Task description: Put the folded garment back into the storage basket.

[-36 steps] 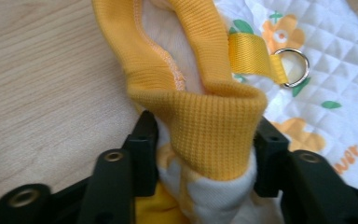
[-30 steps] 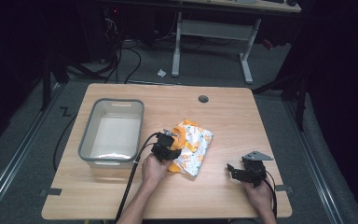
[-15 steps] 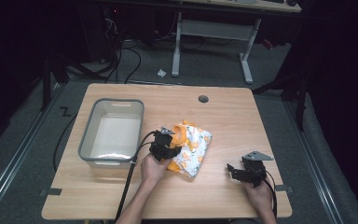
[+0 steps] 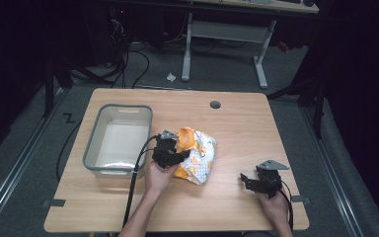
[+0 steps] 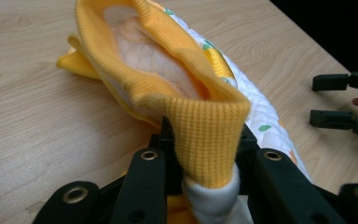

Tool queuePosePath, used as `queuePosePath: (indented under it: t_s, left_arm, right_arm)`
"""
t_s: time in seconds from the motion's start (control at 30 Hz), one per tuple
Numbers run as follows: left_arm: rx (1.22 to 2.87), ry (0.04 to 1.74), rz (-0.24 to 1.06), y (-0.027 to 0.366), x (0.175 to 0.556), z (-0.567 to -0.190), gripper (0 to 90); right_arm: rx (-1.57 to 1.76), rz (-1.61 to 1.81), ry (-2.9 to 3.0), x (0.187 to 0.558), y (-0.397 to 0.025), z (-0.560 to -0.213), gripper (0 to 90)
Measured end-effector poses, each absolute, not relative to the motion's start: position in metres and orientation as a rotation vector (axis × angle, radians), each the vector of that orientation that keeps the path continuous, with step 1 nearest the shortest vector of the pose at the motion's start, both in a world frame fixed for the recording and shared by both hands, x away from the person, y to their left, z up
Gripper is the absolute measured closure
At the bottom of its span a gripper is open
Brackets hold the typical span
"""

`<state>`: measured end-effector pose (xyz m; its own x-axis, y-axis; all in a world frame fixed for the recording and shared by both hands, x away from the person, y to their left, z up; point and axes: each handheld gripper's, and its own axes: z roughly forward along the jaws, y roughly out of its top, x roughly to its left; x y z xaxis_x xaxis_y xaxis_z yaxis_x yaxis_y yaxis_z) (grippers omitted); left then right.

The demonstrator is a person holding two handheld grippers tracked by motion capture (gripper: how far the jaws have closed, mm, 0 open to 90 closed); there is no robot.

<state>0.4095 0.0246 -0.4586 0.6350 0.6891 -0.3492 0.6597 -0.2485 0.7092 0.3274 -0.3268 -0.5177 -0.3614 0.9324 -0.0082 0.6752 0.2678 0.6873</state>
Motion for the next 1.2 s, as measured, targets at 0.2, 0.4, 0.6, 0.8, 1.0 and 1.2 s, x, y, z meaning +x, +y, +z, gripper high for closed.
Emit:
queuePosePath:
  t_s: [0.2,0.4,0.6,0.8,1.0,1.2]
  left_arm:
    - [1.926,1.058,0.033,0.032,0.407,-0.452,73.8]
    - [1.885,1.056,0.019,0.040,0.405,-0.445,73.8]
    - [1.871,1.038,0.053,0.046,0.403,-0.431,73.9]
    - [1.845,1.044,0.074,0.056,0.401,-0.422,73.9]
    - [1.832,1.042,0.097,0.064,0.399,-0.416,73.9]
    - [1.826,1.035,0.127,0.067,0.399,-0.407,73.9]
  right_arm:
    - [1.455,0.842,2.131,0.327,-0.327,-0.518,25.8]
    - [1.455,0.841,2.131,0.327,-0.327,-0.518,25.8]
    - [1.455,0.842,2.131,0.327,-0.327,-0.518,25.8]
    - [1.455,0.842,2.131,0.327,-0.327,-0.518,25.8]
    - [1.454,0.841,2.131,0.327,-0.327,-0.518,25.8]
    - [1.454,0.842,2.131,0.327,-0.327,-0.518,25.8]
